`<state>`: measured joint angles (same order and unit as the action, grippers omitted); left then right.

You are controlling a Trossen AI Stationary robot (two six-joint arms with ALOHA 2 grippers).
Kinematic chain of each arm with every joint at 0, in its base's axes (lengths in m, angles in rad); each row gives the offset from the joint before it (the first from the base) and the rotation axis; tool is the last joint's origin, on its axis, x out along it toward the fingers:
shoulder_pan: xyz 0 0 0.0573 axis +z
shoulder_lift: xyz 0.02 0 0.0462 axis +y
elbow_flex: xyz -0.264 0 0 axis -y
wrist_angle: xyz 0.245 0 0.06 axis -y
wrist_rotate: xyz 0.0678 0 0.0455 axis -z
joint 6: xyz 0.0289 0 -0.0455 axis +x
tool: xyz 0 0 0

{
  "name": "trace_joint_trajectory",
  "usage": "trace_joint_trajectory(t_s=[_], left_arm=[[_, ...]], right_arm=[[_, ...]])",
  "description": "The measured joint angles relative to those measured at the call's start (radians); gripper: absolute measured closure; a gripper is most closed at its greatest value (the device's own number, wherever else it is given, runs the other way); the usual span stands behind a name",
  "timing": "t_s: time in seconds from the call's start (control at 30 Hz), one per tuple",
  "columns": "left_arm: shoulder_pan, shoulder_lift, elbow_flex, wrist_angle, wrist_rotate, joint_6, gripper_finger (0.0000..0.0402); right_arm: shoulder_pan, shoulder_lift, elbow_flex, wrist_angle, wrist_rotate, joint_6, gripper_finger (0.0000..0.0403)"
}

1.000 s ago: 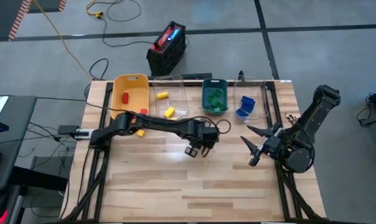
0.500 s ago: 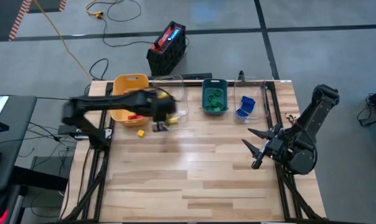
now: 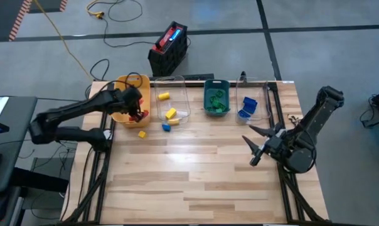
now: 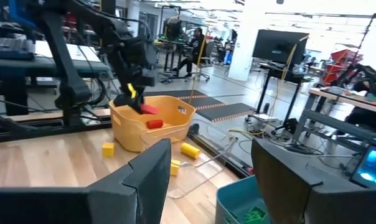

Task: Sort blocks
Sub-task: Put the red block into the yellow bin, then put the yellow block into the left transparent bin

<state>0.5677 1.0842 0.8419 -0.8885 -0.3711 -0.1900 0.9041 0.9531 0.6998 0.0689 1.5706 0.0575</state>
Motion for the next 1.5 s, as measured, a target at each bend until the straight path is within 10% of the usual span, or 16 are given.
trace_joint_trajectory(t_s=[0.4,1.23,1.5], left_arm=[[0.073,0.143,-0.095,-0.049,0.208,-0.038,0.0267],[0.067,0.105,0.093,-0.121,0.133,0.141,0.0203],[-0.211,0.011,0.196,-0.157,0.173,0.138,0.0195]], right_arm=[[-0.015,0.0,0.0,0.011,-0.004,-0.033,0.0168],[-0.015,0.0,0.0,0.038,-0.009,-0.05,0.0168],[-0.015,0.0,0.0,0.037,-0.008,-0.052,0.0168]])
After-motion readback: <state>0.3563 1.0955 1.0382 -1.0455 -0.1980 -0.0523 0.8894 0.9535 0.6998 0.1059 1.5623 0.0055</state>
